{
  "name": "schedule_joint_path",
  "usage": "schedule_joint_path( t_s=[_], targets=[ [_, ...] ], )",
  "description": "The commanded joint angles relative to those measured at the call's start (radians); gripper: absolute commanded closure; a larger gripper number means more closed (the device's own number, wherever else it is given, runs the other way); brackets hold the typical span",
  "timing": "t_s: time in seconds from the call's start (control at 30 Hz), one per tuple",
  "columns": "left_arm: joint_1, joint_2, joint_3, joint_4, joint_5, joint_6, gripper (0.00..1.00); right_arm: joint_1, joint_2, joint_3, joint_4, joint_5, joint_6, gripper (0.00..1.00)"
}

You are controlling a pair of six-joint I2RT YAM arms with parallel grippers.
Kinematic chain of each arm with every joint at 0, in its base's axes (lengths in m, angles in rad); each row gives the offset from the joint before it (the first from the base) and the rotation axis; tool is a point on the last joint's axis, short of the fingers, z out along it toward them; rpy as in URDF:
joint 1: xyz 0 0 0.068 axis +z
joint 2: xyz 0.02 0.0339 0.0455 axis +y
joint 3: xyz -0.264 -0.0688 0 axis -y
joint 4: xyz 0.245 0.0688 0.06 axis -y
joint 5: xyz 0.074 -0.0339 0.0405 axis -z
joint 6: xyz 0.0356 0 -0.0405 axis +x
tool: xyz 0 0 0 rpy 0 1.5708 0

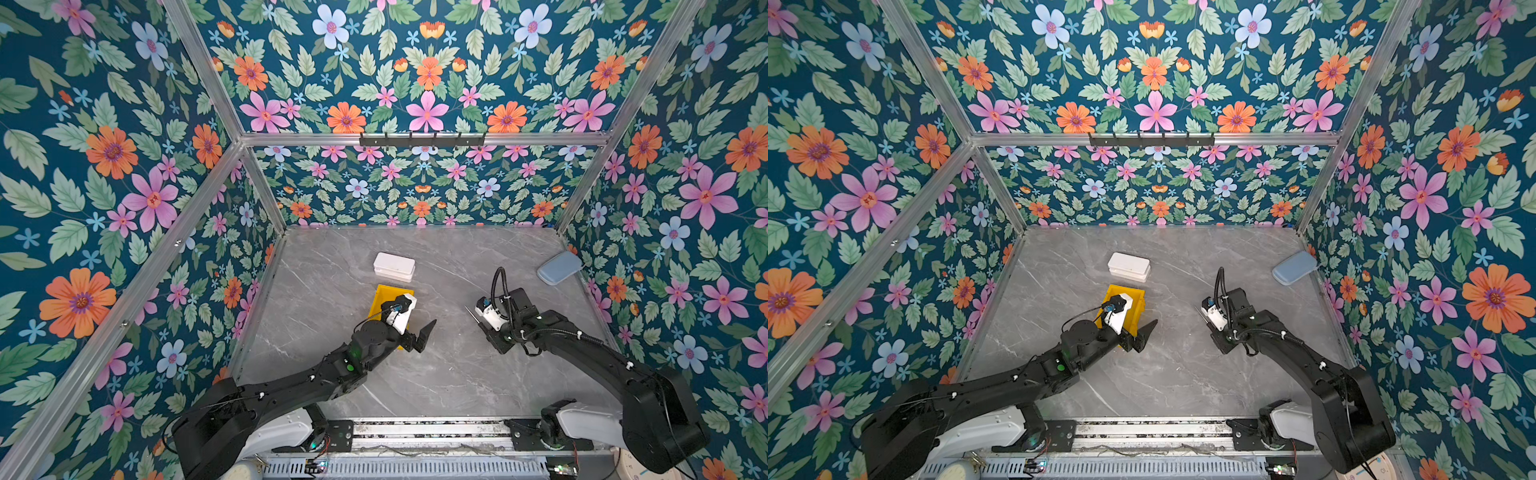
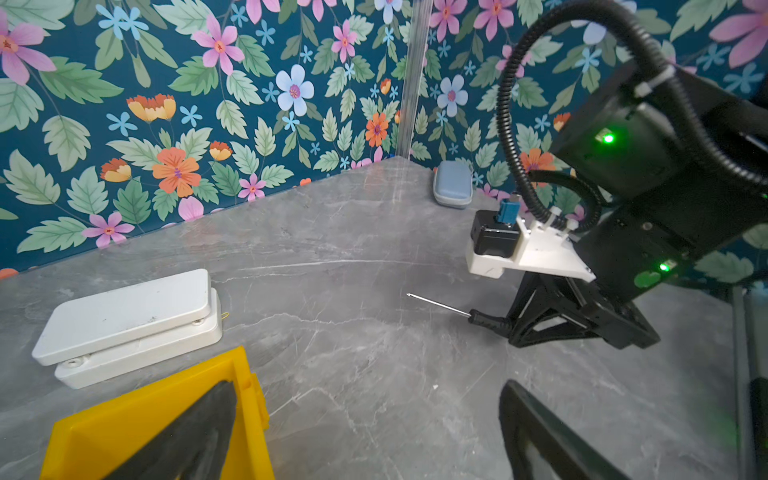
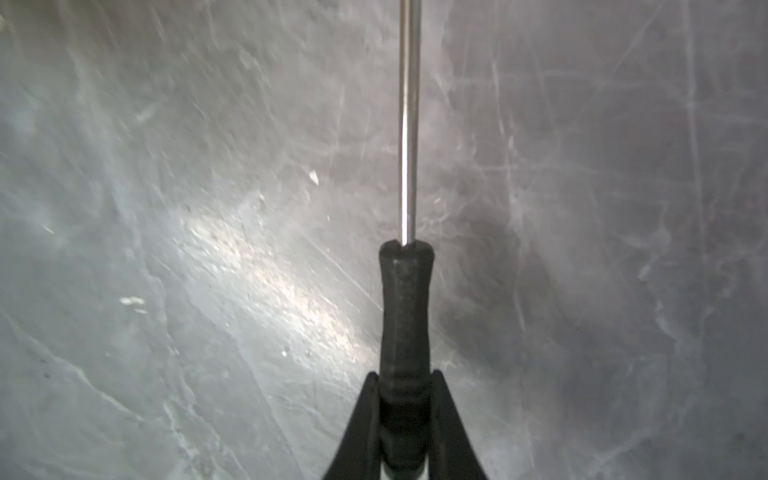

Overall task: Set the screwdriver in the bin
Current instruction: 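Carry the upright screwdriver toward the left gripper while the left gripper reaches to meet it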

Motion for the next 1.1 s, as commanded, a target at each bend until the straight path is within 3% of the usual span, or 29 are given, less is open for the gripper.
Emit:
schedule_joint_path(
  t_s=[0.0,0.23,0.47,0.83,1.07],
  targets=[
    [0.016,0.029,0.013,0.136,0.047,-0.118,0.0,0.0,-0.061,-0.02,0.147,-0.117,0.072,1.0],
    [0.025,0.131,0.053,0.362,0.161,-0.265,0.0,0.0,-0.181,-0.074,0.388,-0.318,0.209,1.0],
    [0.025,0.216,0.092,0.483,0.232,-0.361,0.01,0.0,-0.217,-0.109,0.58,-0.474,0.316,1.0],
    [0.025,0.335,0.164,0.592,0.247,-0.435,0.14,-0.001,-0.214,-0.155,0.827,-0.634,0.442,1.0],
    [0.025,0.377,0.197,0.593,0.298,-0.463,0.36,-0.001,-0.206,-0.144,0.88,-0.663,0.46,1.0]
  ],
)
